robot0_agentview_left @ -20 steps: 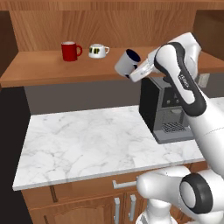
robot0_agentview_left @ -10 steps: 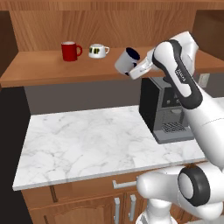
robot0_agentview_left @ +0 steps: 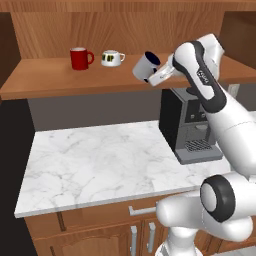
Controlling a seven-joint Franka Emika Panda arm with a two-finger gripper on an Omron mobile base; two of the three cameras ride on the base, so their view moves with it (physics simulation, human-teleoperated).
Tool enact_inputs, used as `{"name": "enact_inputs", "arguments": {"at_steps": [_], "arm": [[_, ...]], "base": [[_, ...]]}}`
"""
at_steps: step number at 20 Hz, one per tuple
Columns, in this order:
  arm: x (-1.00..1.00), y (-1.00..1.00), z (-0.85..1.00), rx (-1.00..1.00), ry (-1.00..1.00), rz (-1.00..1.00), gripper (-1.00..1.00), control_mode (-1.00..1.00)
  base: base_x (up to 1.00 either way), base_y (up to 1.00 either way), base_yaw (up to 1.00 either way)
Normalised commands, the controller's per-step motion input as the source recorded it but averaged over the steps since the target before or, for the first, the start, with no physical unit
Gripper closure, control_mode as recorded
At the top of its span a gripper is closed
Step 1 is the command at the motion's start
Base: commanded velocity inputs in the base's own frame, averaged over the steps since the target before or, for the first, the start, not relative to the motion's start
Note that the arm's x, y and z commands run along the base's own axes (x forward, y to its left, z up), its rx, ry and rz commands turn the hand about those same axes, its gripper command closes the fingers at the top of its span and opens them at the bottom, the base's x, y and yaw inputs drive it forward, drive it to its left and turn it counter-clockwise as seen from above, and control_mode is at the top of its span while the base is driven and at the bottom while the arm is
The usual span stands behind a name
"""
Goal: Pick the mug on the counter and place it in the cabinet with the handle facing the right, like the mugs already inside.
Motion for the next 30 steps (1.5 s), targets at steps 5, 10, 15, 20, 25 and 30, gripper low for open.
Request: {"name": "enact_inputs", "arguments": {"at_steps": [5, 10, 15, 20, 25, 30], "arm": [[0.33, -0.08, 0.00, 0.00, 0.00, 0.00, 1.00, -1.00], [0.24, -0.04, 0.00, 0.00, 0.00, 0.00, 1.00, -1.00], [0.17, 0.00, -0.02, 0.00, 0.00, 0.00, 1.00, -1.00], [0.21, -0.01, -0.02, 0.00, 0.00, 0.00, 1.00, -1.00], [0.21, 0.00, -0.05, 0.00, 0.00, 0.01, 1.00, -1.00], [0.23, 0.00, -0.11, 0.00, 0.00, 0.05, 1.00, -1.00]], "base": [[0.00, 0.00, 0.00], [0.00, 0.00, 0.00], [0.00, 0.00, 0.00], [0.00, 0.00, 0.00], [0.00, 0.00, 0.00], [0.00, 0.00, 0.00]]}}
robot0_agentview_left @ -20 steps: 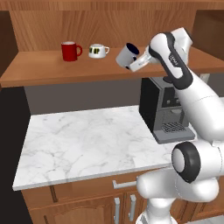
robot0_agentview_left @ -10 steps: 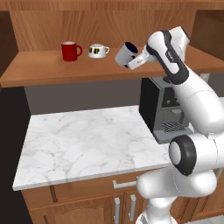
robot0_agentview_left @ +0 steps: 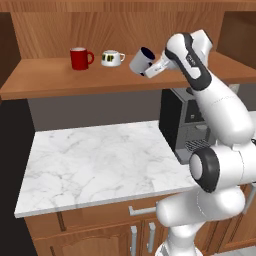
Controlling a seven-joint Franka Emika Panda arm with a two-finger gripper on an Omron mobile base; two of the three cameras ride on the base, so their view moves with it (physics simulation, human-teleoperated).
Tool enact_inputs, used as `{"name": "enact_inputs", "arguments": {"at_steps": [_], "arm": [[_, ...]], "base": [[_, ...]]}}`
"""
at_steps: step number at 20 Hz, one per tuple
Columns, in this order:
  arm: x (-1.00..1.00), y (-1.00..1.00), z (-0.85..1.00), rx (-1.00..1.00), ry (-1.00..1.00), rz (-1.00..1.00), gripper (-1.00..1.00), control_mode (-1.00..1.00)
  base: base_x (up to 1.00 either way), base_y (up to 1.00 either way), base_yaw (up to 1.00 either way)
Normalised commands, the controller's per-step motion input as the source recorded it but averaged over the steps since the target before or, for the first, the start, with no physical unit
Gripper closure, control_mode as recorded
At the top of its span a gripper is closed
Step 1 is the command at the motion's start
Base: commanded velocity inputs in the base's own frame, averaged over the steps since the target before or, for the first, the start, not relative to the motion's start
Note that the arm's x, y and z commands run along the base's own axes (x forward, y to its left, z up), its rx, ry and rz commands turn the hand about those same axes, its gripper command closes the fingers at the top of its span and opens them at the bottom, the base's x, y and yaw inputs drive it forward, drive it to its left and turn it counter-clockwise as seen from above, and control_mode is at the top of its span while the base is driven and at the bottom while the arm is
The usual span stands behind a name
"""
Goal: Pick the mug on the counter and place it in the cabinet with the handle facing the right, like the mugs already inside.
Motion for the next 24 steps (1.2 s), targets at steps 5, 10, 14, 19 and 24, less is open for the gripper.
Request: {"name": "enact_inputs", "arguments": {"at_steps": [5, 10, 14, 19, 24], "arm": [[0.12, 0.00, -0.07, 0.00, 0.00, 0.11, 1.00, -1.00], [0.04, 0.00, -0.03, 0.00, 0.00, 0.11, 1.00, -1.00], [0.00, 0.00, -0.01, 0.00, 0.00, 0.09, 1.00, -1.00], [0.00, 0.00, -0.02, 0.00, 0.00, 0.06, 1.00, -1.00], [0.00, 0.00, -0.06, 0.00, 0.00, 0.04, 1.00, -1.00]], "base": [[0.00, 0.00, 0.00], [0.00, 0.00, 0.00], [0.00, 0.00, 0.00], [0.00, 0.00, 0.00], [0.00, 0.00, 0.00]]}}
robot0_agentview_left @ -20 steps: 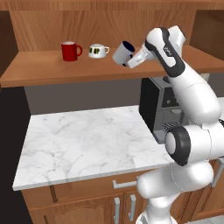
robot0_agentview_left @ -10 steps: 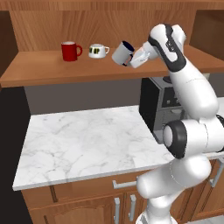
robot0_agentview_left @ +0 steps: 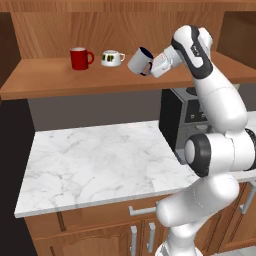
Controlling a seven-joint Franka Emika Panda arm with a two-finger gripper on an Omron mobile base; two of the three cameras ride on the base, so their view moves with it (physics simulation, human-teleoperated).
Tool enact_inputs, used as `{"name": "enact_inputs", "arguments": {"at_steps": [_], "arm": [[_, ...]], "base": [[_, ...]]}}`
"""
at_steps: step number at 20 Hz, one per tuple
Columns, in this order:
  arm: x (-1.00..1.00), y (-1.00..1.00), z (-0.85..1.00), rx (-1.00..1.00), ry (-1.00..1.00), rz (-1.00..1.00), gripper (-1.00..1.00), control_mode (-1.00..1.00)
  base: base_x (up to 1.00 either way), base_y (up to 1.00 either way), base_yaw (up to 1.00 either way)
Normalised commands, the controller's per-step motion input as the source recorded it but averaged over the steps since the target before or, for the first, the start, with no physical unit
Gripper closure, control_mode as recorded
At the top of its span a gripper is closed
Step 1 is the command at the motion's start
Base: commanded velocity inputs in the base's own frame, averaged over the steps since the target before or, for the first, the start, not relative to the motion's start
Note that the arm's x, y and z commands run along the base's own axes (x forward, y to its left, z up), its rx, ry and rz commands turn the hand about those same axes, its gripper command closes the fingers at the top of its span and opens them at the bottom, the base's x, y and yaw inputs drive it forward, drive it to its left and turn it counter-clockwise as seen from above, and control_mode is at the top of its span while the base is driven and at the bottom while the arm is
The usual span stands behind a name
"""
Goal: Pick the mug on the counter and place it in the cabinet with the handle facing the right, like the mugs already inside.
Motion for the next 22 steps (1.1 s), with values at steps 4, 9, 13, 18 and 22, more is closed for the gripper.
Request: {"name": "enact_inputs", "arguments": {"at_steps": [4, 9, 13, 18, 22], "arm": [[0.00, 0.00, -0.06, 0.00, 0.00, 0.04, 1.00, -1.00], [0.05, 0.00, -0.10, 0.00, 0.00, 0.07, 1.00, -1.00], [0.04, 0.00, -0.09, 0.00, 0.00, 0.08, 1.00, -1.00], [0.03, 0.00, -0.05, 0.00, 0.00, 0.08, 1.00, -1.00], [0.00, 0.00, -0.01, 0.00, 0.00, 0.07, 1.00, -1.00]], "base": [[0.00, 0.00, 0.00], [0.00, 0.00, 0.00], [0.00, 0.00, 0.00], [0.00, 0.00, 0.00], [0.00, 0.00, 0.00]]}}
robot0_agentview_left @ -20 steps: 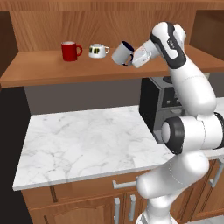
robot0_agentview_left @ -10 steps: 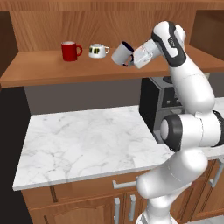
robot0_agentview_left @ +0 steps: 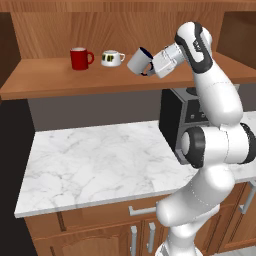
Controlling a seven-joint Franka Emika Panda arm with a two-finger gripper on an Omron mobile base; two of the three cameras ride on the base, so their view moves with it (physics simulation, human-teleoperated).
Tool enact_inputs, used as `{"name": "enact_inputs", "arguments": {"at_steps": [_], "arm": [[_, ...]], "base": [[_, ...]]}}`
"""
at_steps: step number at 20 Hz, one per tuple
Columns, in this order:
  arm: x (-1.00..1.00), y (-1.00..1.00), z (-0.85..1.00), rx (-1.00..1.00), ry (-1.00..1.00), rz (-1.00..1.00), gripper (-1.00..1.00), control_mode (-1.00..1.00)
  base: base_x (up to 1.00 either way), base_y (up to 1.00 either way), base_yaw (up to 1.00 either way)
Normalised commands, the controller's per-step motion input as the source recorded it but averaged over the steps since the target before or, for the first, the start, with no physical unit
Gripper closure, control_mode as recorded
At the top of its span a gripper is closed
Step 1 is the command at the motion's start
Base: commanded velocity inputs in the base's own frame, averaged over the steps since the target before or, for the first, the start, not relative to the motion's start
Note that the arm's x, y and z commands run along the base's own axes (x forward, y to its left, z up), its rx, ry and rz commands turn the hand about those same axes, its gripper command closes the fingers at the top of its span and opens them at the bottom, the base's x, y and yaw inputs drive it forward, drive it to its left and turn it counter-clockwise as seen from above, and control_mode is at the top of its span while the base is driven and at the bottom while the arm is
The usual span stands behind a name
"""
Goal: Pick the mug on the counter and place it in the cabinet with the handle facing the right, like the mugs already inside.
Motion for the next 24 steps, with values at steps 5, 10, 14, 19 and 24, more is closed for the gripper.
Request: {"name": "enact_inputs", "arguments": {"at_steps": [5, 10, 14, 19, 24], "arm": [[0.00, 0.00, -0.02, 0.00, 0.00, 0.05, 1.00, -1.00], [0.00, 0.00, -0.03, 0.00, 0.00, 0.05, 1.00, -1.00], [0.00, 0.00, -0.02, 0.00, 0.00, 0.04, 1.00, -1.00], [0.00, 0.00, 0.00, 0.00, 0.00, 0.03, -1.00, -1.00], [0.00, 0.00, 0.00, 0.00, 0.00, 0.02, -1.00, -1.00]], "base": [[0.00, 0.00, 0.00], [0.00, 0.00, 0.00], [0.00, 0.00, 0.00], [0.00, 0.00, 0.00], [0.00, 0.00, 0.00]]}}
